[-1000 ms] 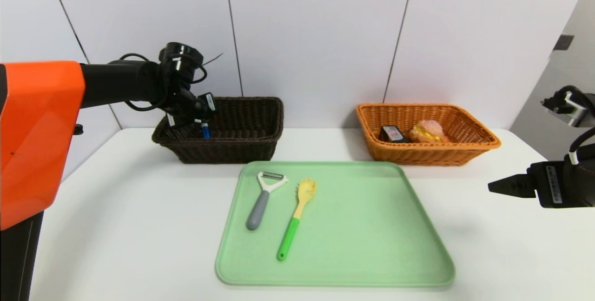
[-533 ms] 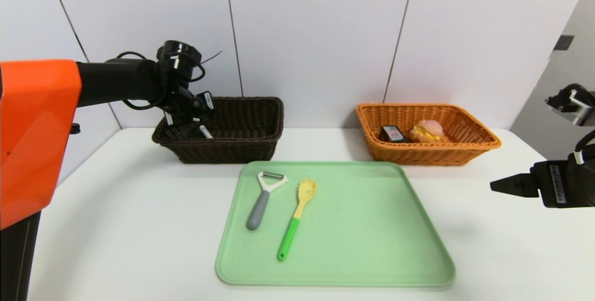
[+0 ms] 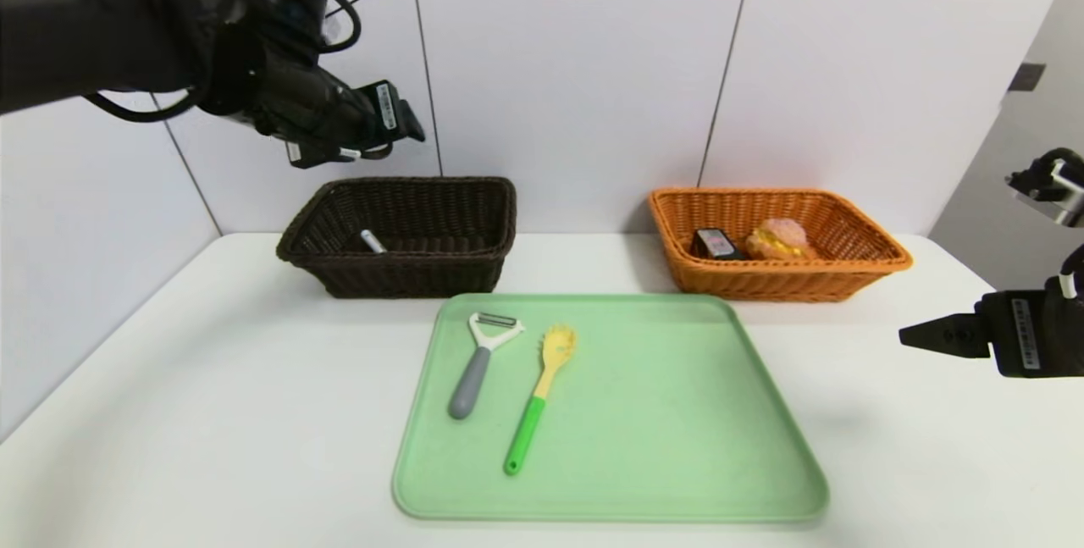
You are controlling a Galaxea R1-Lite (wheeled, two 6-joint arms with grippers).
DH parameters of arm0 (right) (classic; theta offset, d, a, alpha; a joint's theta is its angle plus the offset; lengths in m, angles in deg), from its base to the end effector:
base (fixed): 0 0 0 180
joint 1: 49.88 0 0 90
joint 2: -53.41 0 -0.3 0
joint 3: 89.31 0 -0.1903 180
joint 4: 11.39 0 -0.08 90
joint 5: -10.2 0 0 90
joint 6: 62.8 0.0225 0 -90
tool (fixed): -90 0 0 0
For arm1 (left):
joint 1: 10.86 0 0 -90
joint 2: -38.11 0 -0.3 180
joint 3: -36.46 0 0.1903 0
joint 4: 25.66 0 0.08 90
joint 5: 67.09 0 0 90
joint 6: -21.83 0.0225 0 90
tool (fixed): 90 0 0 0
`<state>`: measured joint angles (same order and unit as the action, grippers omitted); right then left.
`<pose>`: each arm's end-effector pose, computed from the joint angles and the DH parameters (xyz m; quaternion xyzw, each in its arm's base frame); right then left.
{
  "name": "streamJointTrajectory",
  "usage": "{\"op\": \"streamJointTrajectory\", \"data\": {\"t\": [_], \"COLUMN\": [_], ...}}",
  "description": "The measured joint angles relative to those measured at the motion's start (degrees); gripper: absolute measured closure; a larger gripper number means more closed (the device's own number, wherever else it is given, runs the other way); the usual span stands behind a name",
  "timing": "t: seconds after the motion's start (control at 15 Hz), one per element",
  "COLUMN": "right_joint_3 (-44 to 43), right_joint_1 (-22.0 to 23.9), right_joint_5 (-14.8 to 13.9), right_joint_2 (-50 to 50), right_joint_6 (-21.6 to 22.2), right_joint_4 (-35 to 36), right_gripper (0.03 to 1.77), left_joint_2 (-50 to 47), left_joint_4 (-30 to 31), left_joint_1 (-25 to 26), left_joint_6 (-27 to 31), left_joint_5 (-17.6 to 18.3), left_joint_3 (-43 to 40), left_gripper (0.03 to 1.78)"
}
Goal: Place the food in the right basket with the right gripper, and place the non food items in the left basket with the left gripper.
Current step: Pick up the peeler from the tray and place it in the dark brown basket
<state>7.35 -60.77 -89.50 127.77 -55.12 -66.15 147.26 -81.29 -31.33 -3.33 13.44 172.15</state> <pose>0.1759 0.0300 0.2454 -0.0077 0.3825 -0.0161 0.9238 0.3367 -0.1217 0.3187 -0.1465 0.2570 -0.0377 0.9545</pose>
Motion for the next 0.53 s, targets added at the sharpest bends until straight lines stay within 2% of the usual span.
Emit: {"op": "streamJointTrajectory", "data": {"t": [0.2, 0.4, 0.53], "right_joint_3": [0.0, -0.1, -0.3], "right_joint_1": [-0.1, -0.1, -0.1], "right_joint_5": [0.1, 0.0, 0.0], "right_joint_2": [0.0, 0.0, 0.0], "right_joint_6": [-0.2, -0.4, -0.4], "right_joint_4": [0.0, 0.0, 0.0], "right_gripper": [0.09, 0.09, 0.09], "left_joint_2": [-6.0, -7.9, -7.2], "left_joint_4": [-14.4, -23.6, -27.7], "left_joint_1": [-6.5, -12.1, -15.3], "left_joint_6": [6.1, 8.2, 8.2], "left_joint_5": [0.6, 0.7, 0.7], "left_joint_3": [-1.3, -1.8, -2.0], "left_gripper": [0.29, 0.23, 0.20]}}
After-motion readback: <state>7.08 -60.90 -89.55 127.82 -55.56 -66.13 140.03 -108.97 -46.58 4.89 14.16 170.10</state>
